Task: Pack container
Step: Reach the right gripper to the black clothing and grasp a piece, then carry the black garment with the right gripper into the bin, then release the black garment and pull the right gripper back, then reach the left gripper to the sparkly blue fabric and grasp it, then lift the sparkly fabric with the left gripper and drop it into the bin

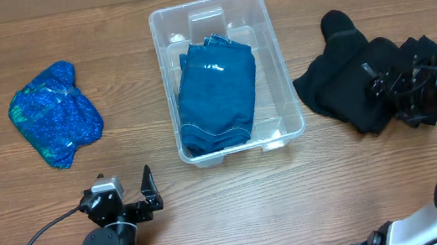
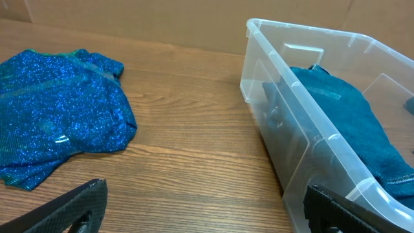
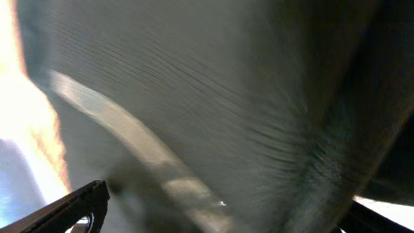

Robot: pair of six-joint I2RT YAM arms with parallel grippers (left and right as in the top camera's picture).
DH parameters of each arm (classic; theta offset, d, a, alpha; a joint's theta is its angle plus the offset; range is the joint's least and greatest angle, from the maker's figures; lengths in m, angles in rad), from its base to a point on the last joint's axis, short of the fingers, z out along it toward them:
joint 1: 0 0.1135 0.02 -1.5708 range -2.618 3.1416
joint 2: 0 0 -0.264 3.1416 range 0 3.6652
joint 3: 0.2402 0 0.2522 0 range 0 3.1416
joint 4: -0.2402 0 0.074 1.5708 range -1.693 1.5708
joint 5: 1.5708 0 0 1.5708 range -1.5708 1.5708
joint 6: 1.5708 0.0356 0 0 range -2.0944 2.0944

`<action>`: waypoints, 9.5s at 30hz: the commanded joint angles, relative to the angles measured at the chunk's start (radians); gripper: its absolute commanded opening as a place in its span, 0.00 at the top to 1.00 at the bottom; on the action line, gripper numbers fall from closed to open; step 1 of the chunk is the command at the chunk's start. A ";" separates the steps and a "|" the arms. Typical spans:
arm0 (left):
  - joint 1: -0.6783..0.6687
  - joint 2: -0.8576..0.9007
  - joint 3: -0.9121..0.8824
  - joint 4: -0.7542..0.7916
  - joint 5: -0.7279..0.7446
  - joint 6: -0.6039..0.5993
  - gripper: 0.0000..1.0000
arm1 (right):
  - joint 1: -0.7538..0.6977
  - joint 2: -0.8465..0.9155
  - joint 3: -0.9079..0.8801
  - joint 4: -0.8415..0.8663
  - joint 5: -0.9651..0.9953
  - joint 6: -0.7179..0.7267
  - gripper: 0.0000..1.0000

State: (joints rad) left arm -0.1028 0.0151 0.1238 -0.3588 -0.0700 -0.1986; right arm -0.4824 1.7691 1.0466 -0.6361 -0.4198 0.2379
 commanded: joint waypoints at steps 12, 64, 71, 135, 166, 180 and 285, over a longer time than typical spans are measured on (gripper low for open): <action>0.005 -0.010 -0.016 0.001 0.011 0.019 0.00 | 0.115 0.031 -0.039 0.048 -0.026 -0.029 0.48; 0.005 -0.010 -0.016 0.001 0.011 0.019 0.00 | 1.095 0.093 0.492 0.468 0.713 0.936 0.96; 0.005 -0.010 -0.016 0.001 0.011 0.019 0.00 | 1.095 0.167 0.492 0.476 0.680 0.933 0.84; 0.008 0.368 0.423 -0.339 -0.218 -0.231 0.00 | 0.618 -0.621 0.369 -0.690 0.373 -0.071 0.00; 0.798 1.340 0.565 0.325 0.491 0.114 0.00 | 0.618 -0.621 0.369 -0.690 0.373 -0.071 0.00; 0.813 1.609 0.624 0.446 0.380 -0.041 0.00 | 0.618 -0.621 0.369 -0.690 0.373 -0.071 0.00; 0.088 1.903 1.124 0.621 1.590 -0.577 0.00 | 0.618 -0.620 0.369 -0.690 0.373 -0.071 0.00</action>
State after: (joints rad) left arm -0.0490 1.9175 1.2221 0.2638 1.5524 -0.5644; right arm 0.1387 1.1503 1.4136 -1.3285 -0.0452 0.1749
